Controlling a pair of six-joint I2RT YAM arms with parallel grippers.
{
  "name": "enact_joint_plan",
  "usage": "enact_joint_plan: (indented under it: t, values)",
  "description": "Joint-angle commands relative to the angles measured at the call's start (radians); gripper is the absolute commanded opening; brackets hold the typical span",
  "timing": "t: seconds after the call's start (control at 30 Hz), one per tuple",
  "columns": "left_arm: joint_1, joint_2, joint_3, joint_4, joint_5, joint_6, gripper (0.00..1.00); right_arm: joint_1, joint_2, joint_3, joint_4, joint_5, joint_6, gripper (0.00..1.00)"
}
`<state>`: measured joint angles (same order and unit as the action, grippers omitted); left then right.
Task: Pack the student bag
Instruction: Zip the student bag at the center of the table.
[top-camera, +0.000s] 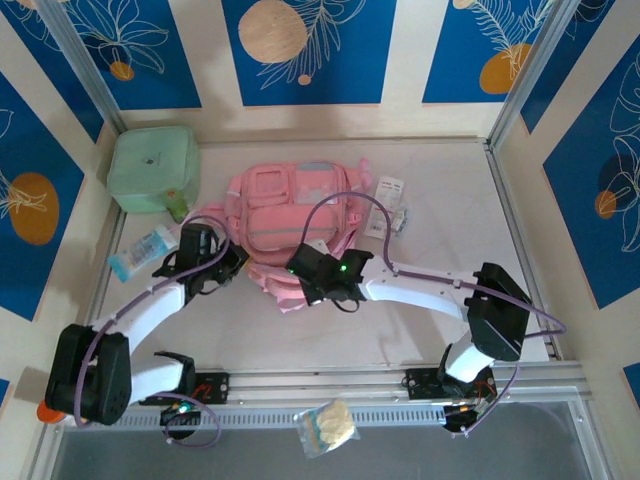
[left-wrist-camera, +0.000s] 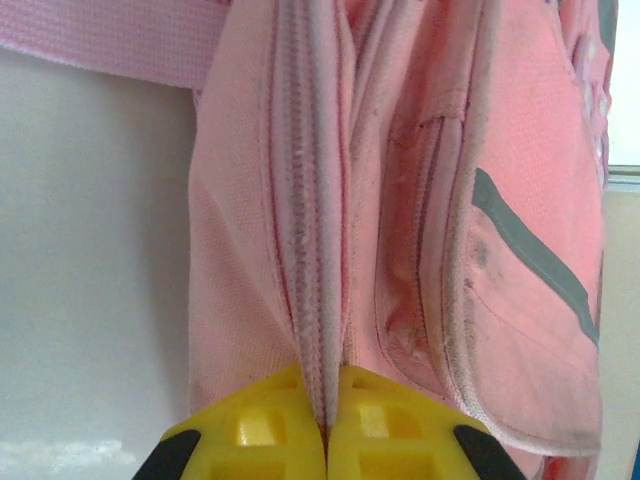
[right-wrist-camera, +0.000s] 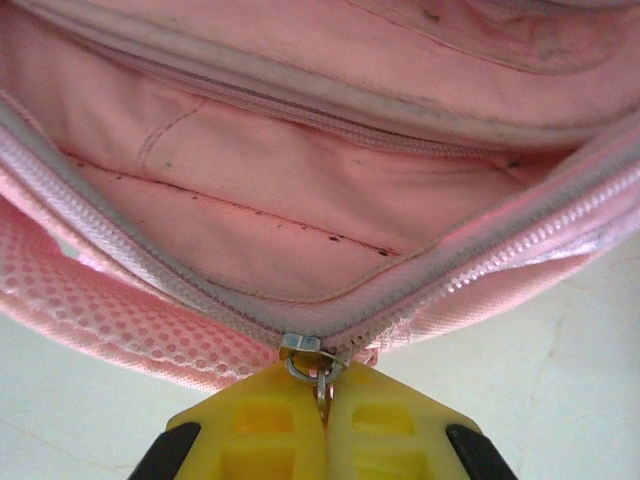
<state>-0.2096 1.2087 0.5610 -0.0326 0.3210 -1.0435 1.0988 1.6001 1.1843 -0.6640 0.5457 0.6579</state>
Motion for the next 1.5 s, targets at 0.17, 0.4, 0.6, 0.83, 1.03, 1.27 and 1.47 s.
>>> enact_joint_plan:
  t: [0.17, 0.4, 0.6, 0.83, 1.03, 1.27, 1.47]
  values:
    - [0.067, -0.016, 0.065, -0.021, 0.016, 0.112, 0.22, 0.015, 0.074, 0.084, -0.01, -0.044, 0.014, 0.0]
    - [0.008, -0.232, -0.071, -0.076, 0.004, -0.049, 0.47, 0.024, 0.097, 0.086, -0.011, -0.054, 0.036, 0.0]
    - [-0.208, -0.303, -0.122, -0.017, -0.129, -0.281, 0.54, 0.025, 0.096, 0.074, -0.019, -0.046, 0.042, 0.0]
    - [-0.362, -0.218, -0.112, 0.046, -0.278, -0.47, 0.53, 0.024, 0.088, 0.051, -0.007, -0.055, 0.049, 0.0]
    - [-0.414, -0.105, -0.104, 0.072, -0.331, -0.571, 0.53, 0.028, 0.095, 0.044, 0.008, -0.052, 0.052, 0.0]
    - [-0.416, -0.003, -0.112, 0.069, -0.374, -0.613, 0.44, 0.026, 0.124, 0.057, 0.009, -0.03, 0.046, 0.0]
    - [-0.415, 0.058, -0.107, 0.074, -0.394, -0.602, 0.31, 0.026, 0.138, 0.064, -0.006, -0.021, 0.045, 0.0]
